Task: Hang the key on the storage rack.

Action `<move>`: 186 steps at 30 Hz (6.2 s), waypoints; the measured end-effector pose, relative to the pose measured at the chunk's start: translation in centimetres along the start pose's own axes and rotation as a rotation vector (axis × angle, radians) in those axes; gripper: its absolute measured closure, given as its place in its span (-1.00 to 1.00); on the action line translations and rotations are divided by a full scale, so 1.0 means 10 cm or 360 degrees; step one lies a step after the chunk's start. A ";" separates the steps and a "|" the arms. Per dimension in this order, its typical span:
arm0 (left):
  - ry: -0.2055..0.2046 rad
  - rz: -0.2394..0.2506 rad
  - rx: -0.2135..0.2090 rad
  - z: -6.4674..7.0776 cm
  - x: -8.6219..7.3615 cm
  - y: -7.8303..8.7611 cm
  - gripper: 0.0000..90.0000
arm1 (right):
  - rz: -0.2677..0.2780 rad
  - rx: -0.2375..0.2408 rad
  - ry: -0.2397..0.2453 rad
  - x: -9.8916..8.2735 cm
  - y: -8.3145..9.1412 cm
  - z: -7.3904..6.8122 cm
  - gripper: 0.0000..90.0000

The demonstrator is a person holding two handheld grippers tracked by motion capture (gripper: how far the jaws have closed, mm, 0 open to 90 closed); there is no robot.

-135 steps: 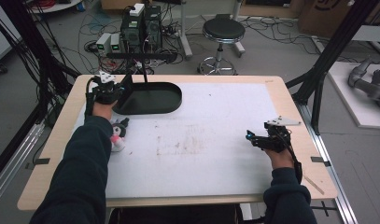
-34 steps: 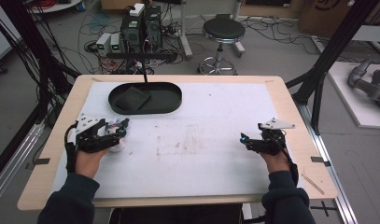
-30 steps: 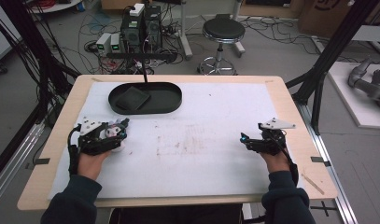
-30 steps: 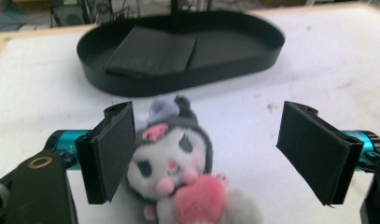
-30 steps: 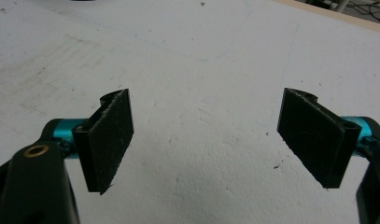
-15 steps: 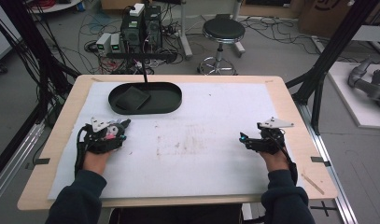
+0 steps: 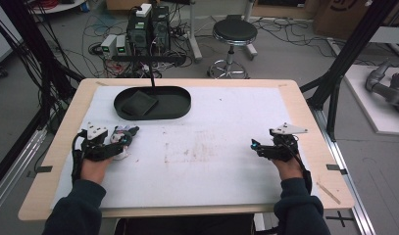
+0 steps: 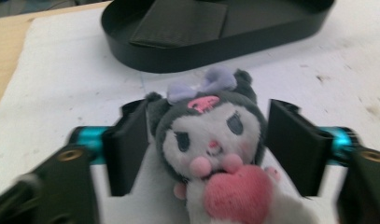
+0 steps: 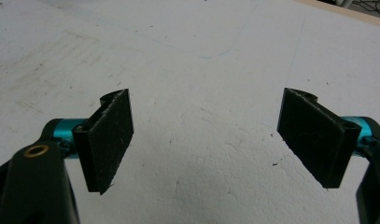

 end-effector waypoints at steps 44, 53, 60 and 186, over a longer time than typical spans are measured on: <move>-0.0038 -0.0111 0.0068 -0.09 0.05 -0.09 -0.14 | 0.0000 0.0003 -0.0013 0.00 0.02 0.01 -0.58; 0.0014 0.0086 -0.0061 -0.11 0.72 -0.03 -0.14 | 0.0004 0.0002 -0.0023 0.00 0.02 0.02 -0.58; 0.0014 0.0185 -0.0105 -0.22 1.26 -0.18 -0.14 | 0.0014 0.0008 -0.0022 0.00 0.02 0.04 -0.58; 0.0012 0.0455 -0.0365 0.18 0.36 0.19 -0.58 | 0.0064 0.0001 0.0015 0.04 0.09 -0.06 -0.58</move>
Point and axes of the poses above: each handheld gripper's, and its own axes: y roughly backward along the jaws, x roughly out of its top, z roughly to its right, the point moved 6 cm from there along -y, roughly forward along the jaws, and after that the axes turned 14 degrees about z, right-handed, at the moved point
